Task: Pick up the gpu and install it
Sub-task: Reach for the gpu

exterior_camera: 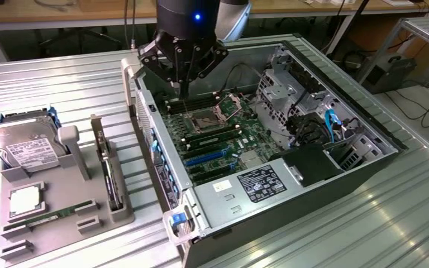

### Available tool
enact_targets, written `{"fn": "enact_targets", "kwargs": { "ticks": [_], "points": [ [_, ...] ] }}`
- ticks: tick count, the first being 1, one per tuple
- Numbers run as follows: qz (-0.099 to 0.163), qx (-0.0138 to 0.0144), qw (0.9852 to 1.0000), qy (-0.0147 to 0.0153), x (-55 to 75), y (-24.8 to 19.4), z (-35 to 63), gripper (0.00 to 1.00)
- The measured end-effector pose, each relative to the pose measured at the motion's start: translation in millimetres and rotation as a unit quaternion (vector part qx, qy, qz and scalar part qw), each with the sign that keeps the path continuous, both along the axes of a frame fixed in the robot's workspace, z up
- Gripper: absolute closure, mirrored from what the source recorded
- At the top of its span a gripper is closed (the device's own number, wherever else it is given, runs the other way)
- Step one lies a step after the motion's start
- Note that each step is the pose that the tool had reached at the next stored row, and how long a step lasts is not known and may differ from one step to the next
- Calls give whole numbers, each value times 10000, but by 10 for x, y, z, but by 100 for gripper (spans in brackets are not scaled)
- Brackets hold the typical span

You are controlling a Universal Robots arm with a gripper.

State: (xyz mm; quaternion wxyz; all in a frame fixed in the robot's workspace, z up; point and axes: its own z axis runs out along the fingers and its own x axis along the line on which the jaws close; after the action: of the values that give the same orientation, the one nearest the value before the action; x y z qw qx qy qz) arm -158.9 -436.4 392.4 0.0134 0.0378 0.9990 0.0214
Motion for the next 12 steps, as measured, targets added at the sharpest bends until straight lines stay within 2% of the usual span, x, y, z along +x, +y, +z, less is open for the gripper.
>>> {"fn": "enact_targets", "kwargs": {
  "ticks": [7, 12],
  "points": [
    [0, 0, 10000, -4, -221, -131, -10, 89],
    [-1, -7, 10000, -4, -401, -186, -26, 89]
  ]
}}
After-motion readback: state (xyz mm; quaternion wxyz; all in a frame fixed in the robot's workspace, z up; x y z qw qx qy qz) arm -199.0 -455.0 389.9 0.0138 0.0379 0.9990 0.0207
